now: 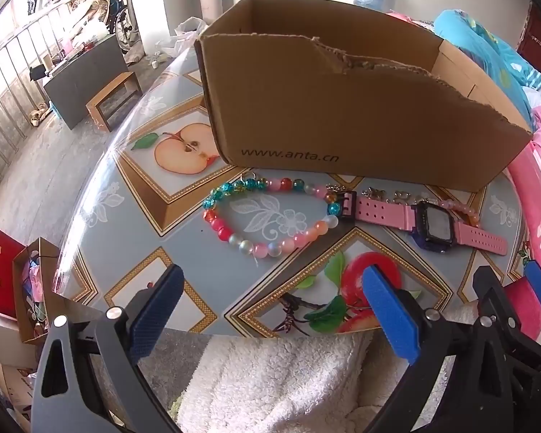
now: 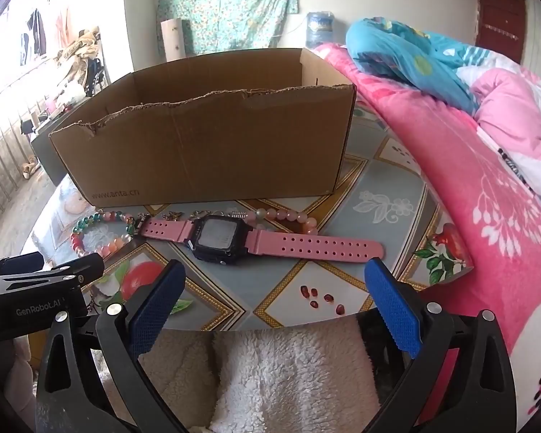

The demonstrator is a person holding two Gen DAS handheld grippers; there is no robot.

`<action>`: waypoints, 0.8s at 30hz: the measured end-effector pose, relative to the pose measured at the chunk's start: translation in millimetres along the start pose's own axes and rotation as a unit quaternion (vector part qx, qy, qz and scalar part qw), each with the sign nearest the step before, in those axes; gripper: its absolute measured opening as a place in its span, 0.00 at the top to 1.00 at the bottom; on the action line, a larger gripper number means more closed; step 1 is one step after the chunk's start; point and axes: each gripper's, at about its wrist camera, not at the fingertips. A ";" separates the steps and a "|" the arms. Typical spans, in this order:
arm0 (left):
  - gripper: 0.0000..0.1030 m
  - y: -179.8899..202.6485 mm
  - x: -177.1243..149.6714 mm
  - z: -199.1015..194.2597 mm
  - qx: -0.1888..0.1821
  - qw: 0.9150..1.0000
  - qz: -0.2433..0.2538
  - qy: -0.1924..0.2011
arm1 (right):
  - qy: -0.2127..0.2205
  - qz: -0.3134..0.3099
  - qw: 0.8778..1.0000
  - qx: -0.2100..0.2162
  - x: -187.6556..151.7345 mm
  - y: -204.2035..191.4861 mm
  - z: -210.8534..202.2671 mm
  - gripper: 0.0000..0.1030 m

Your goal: Organize jewelry

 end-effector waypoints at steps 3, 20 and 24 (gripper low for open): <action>0.06 -0.7 -0.7 0.2 0.000 1.000 0.001 0.000 | 0.000 0.000 1.000 -0.001 0.3 -0.7 -1.0 0.08; 0.06 0.7 0.1 -1.2 0.002 1.000 0.001 0.003 | 0.005 -0.002 1.000 -0.003 2.9 -0.1 -2.3 0.08; 0.06 0.5 0.6 -1.7 0.004 1.000 0.000 0.004 | 0.005 -0.002 1.000 -0.002 2.9 0.2 -2.7 0.08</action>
Point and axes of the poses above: each gripper's, at about its wrist camera, not at the fingertips, and z roughly the way its jaws point, y to its right, x to its top, and after that the axes turned 14 degrees about -x, right-handed
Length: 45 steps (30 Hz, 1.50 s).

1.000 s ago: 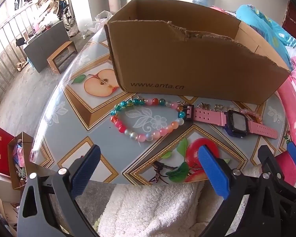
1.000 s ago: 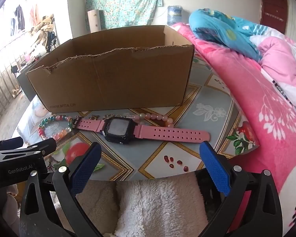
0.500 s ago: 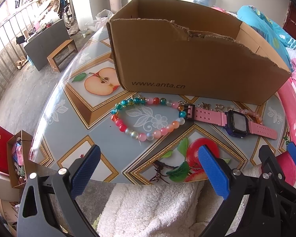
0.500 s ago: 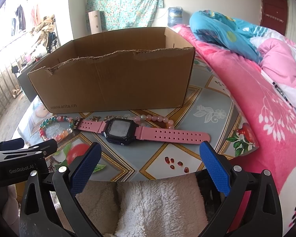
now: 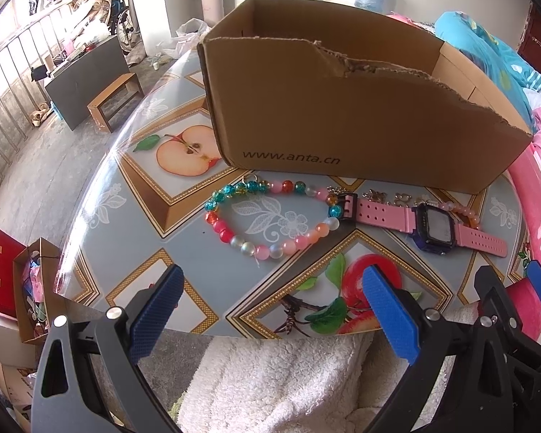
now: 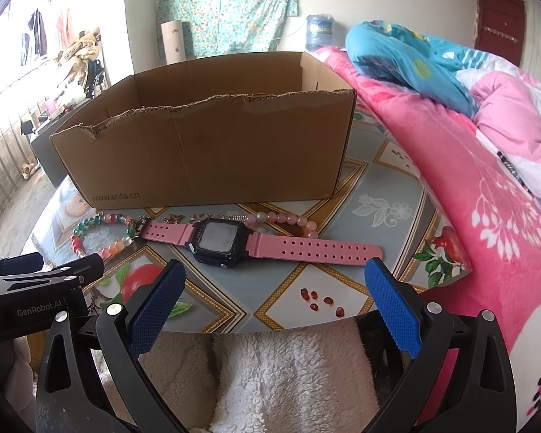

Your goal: Organize jewelry

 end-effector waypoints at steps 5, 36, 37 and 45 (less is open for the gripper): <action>0.06 0.1 0.3 -0.2 0.001 1.000 0.000 0.000 | 0.002 -0.001 1.000 0.000 0.3 -0.4 -0.9 0.08; 0.06 0.1 -1.4 4.1 0.008 1.000 0.005 -0.002 | 0.004 -0.001 1.000 0.000 -0.2 0.5 -0.9 0.08; 0.06 -0.8 -1.5 4.4 0.007 1.000 0.005 -0.001 | 0.005 -0.002 1.000 -0.001 0.0 0.6 -1.0 0.08; 0.06 -20.6 -3.8 5.3 -0.022 0.999 0.020 0.024 | 0.030 -0.011 0.999 -0.002 1.2 -1.4 -0.6 0.08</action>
Point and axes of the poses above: each gripper's, at about its wrist camera, not at the fingertips, and z roughly the way its jaws point, y to its right, x to its top, and after that the axes turned 14 degrees about -x, right-handed
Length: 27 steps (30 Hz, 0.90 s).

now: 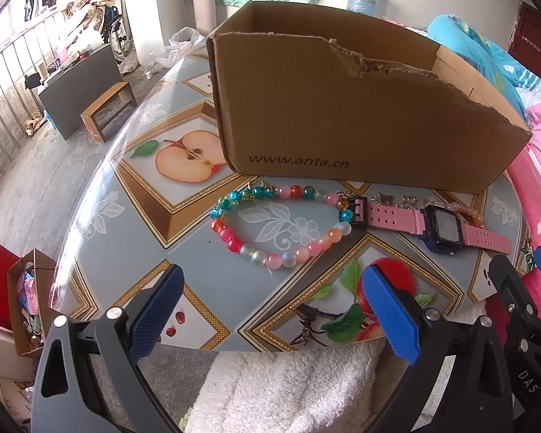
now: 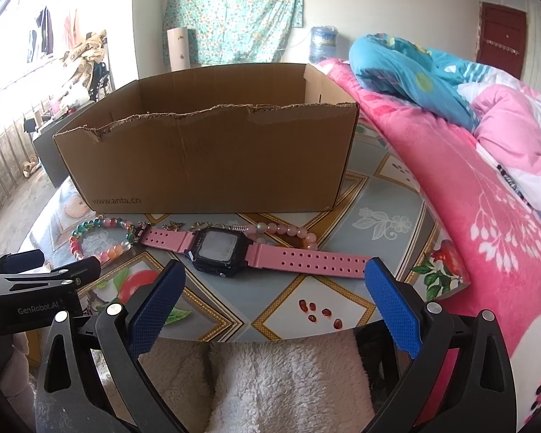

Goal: Organize jewelry
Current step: 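Move the left gripper to the multicolour bead bracelet and close on it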

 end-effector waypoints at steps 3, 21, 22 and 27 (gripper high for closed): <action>0.06 -7.3 0.7 -1.6 -0.017 1.000 0.021 0.011 | 0.007 -0.006 1.000 0.004 2.0 -3.0 2.3 0.08; 0.34 -48.9 24.8 0.5 -0.021 0.995 0.082 0.045 | -0.045 -0.012 0.978 0.202 34.9 -62.7 15.0 0.38; 0.37 -49.0 26.1 4.1 -0.019 0.995 0.085 0.041 | -0.053 -0.015 0.977 0.204 35.4 -66.8 17.7 0.40; 0.53 -50.2 24.6 24.6 -0.007 0.993 0.114 0.012 | -0.065 -0.019 0.979 0.195 38.6 -74.4 23.5 0.42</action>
Point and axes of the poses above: each gripper's, at about its wrist camera, not at the fingertips, and z roughly the way its jaws point, y to its right, x to its top, and after that the axes turned 14 degrees about -x, right-handed
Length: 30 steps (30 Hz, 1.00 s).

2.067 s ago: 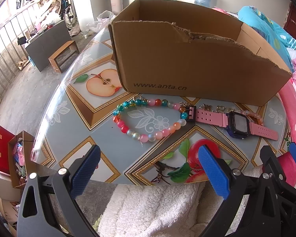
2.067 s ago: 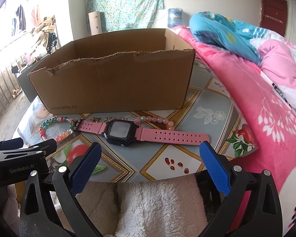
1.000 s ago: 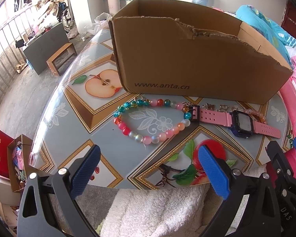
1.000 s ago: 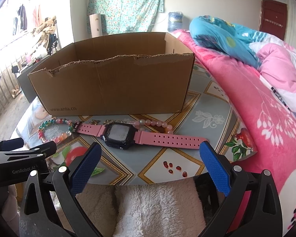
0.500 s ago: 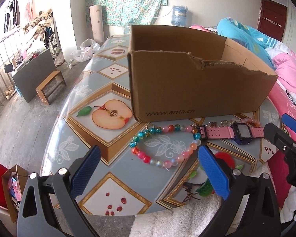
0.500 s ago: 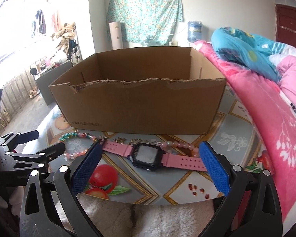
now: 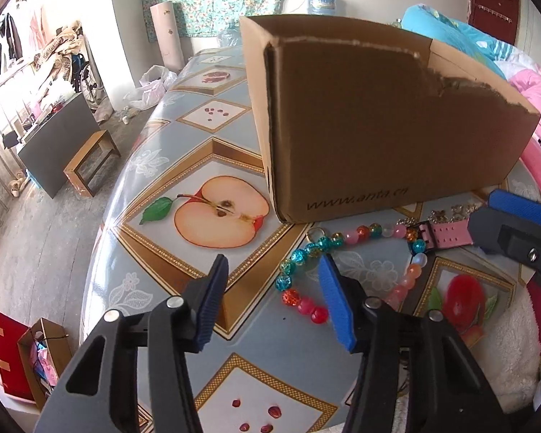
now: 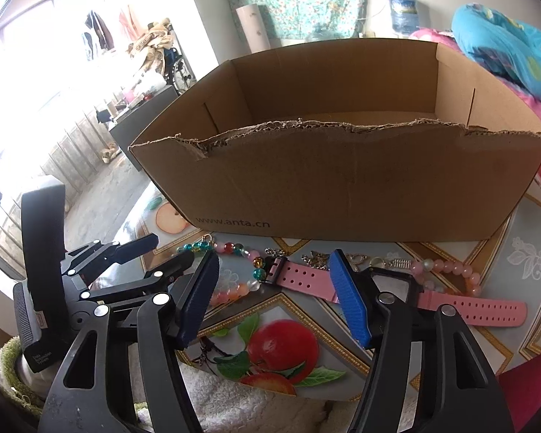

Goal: Organize jewelry
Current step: 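Move the left gripper to the multicolour bead bracelet and close on it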

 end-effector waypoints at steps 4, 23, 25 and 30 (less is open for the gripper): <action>0.53 -0.1 -8.8 -5.3 0.008 1.000 0.024 -0.002 | -0.003 -0.006 1.000 -0.013 2.9 -4.5 3.2 0.42; 0.74 -14.1 -14.5 -15.4 -0.051 0.998 0.017 -0.018 | -0.061 -0.094 0.993 0.026 4.8 -54.0 37.9 0.81; 0.76 -14.7 -11.8 -13.2 -0.053 0.998 0.014 -0.018 | -0.053 -0.114 0.992 0.014 4.1 -59.7 39.0 0.82; 0.82 -14.6 -9.2 -10.4 -0.041 0.999 0.017 -0.018 | -0.059 -0.150 0.987 -0.001 3.0 -73.1 44.7 0.90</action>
Point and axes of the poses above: each gripper's, at about its wrist camera, not at the fingertips, and z roughly the way its jaws point, y to its right, x to its top, and after that the axes turned 14 degrees about -x, right-handed
